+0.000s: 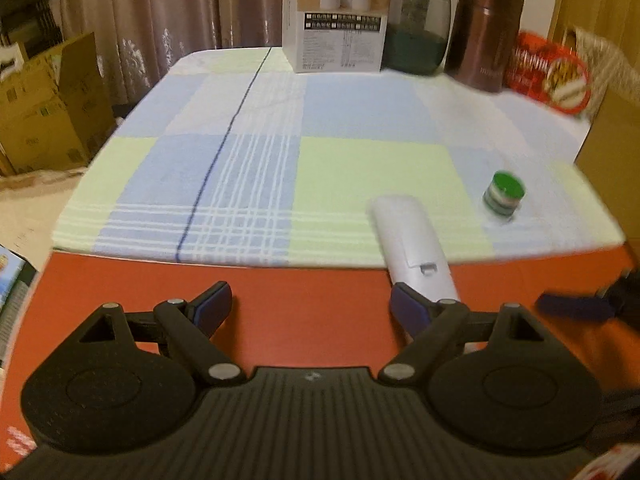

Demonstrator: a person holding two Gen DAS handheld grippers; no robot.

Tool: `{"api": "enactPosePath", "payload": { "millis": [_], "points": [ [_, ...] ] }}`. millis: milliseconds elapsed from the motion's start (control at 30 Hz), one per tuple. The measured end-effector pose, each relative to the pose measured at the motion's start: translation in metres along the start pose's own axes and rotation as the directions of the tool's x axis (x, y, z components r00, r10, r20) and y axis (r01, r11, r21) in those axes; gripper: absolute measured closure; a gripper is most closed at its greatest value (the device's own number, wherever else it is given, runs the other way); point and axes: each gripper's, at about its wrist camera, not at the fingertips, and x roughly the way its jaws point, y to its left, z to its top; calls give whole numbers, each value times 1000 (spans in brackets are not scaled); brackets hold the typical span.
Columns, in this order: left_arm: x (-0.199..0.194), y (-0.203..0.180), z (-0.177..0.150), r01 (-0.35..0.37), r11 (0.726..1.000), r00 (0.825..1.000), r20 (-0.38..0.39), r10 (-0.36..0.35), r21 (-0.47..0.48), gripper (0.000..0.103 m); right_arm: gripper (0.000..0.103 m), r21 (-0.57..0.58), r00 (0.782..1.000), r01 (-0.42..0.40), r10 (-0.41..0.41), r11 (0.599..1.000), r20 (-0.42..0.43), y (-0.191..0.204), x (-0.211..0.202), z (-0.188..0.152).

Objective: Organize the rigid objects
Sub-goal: 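Grasp the white remote-like device with the left tool while the right tool approaches the green-capped bottle, then grasp the green-capped bottle with the right tool while the left tool holds the device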

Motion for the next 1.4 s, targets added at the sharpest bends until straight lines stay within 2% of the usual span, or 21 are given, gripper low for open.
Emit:
{"api": "enactPosePath", "payload": {
  "millis": [133, 267, 433, 567, 633, 700, 767, 867, 1100, 1400],
  "points": [
    [-5, 0, 3, -17, 1000, 1000, 18, 17, -14, 19, 44, 13, 999, 34, -34, 999, 8, -3, -4, -2],
    [-13, -9, 10, 59, 998, 997, 55, -57, -35, 19, 44, 139, 996, 92, -93, 986, 5, -29, -8, -4],
    [-5, -38, 11, 109, 994, 993, 50, -110, 20, 24, 44, 205, 988, 154, -157, 967, -3, -51, -14, -6],
    [5, -56, 9, 110, 991, 993, 39, -113, 72, 43, 44, 228, 985, 170, -175, 959, 1, -62, -18, -5],
    [9, -60, 8, 112, 990, 993, 37, -115, 84, 47, 44, 239, 984, 172, -178, 956, 3, -65, -20, -6],
    [14, -61, 6, 117, 989, 992, 30, -120, 88, 55, 44, 244, 983, 175, -182, 954, 5, -68, -21, -7],
    [16, -63, 4, 109, 990, 993, 26, -112, 93, 57, 44, 255, 983, 177, -184, 951, 5, -71, -21, -8],
    [15, -59, 4, 94, 992, 995, 28, -97, 87, 68, 44, 267, 982, 180, -189, 947, 8, -75, -19, -8],
    [11, -44, 7, 104, 993, 994, 21, -105, 57, 70, 44, 280, 984, 159, -175, 947, 33, -81, -14, -1],
    [7, -39, 12, 93, 994, 995, 42, -96, 52, 70, 44, 274, 985, 119, -149, 954, 92, -87, 6, 26]
  ]
}}
